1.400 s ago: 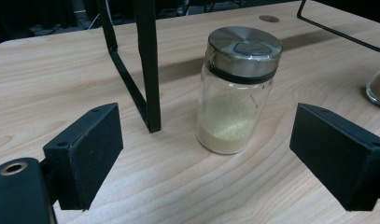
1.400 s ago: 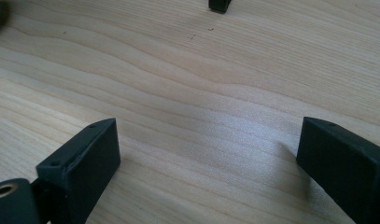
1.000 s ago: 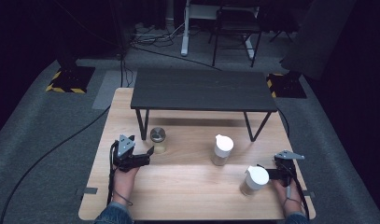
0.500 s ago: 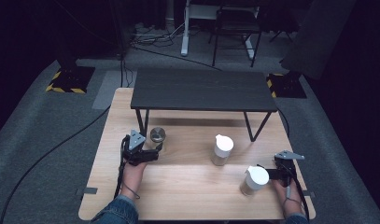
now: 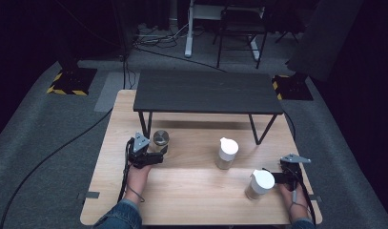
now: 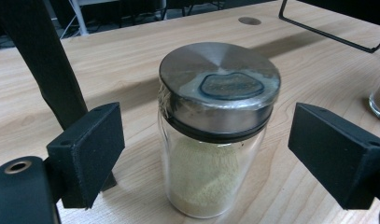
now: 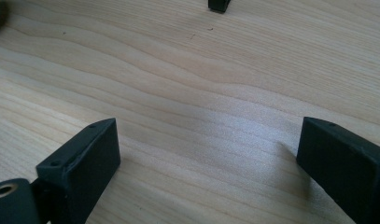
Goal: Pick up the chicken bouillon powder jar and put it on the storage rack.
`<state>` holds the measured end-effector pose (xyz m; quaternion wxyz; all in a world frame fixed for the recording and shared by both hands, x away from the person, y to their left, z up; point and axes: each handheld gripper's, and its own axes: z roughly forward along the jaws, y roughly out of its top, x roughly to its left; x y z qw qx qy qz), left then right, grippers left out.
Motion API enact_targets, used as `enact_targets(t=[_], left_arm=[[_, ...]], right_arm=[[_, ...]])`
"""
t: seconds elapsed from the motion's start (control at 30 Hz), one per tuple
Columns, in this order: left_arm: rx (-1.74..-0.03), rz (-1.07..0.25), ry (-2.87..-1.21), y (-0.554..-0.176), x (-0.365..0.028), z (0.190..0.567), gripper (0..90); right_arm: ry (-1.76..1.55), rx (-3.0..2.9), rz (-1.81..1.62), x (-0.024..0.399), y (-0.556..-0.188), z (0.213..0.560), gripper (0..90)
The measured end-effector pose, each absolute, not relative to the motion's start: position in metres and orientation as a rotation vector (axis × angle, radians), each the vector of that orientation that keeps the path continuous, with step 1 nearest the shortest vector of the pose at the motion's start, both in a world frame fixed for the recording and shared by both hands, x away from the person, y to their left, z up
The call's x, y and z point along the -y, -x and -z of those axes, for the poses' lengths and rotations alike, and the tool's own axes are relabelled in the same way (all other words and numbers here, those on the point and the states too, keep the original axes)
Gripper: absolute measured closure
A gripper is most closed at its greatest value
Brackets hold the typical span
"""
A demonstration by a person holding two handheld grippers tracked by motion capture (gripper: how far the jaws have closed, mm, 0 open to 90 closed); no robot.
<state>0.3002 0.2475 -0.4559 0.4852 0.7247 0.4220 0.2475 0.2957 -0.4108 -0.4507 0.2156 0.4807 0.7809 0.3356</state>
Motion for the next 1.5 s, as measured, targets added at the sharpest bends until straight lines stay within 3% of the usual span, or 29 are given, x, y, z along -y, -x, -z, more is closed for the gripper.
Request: enact_targets(t=[0.37, 0.53, 0.6, 1.07, 1.5], left_arm=[[-1.022, -0.588, -1.788, -0.315, -0.238, 0.464, 13.9], [-1.021, -0.586, -1.813, -0.319, -0.236, 0.466, 20.4], [-1.016, -0.586, -1.82, -0.319, -0.236, 0.466, 30.2], [-1.007, -0.585, -1.818, -0.31, -0.236, 0.452, 31.0], [-0.98, -0.547, -1.807, -0.303, -0.23, 0.409, 30.9]], right_arm=[[-1.333, -2.165, -0.93, 0.411, -0.296, 0.451, 6.0], [-1.333, -2.165, -0.93, 0.411, -0.296, 0.451, 5.9], [-1.333, -2.165, -0.93, 0.411, -0.296, 0.451, 5.9], [-1.333, -2.165, -0.93, 0.411, -0.296, 0.451, 5.9], [-1.333, -2.165, -0.93, 0.411, -0.296, 0.451, 5.9]])
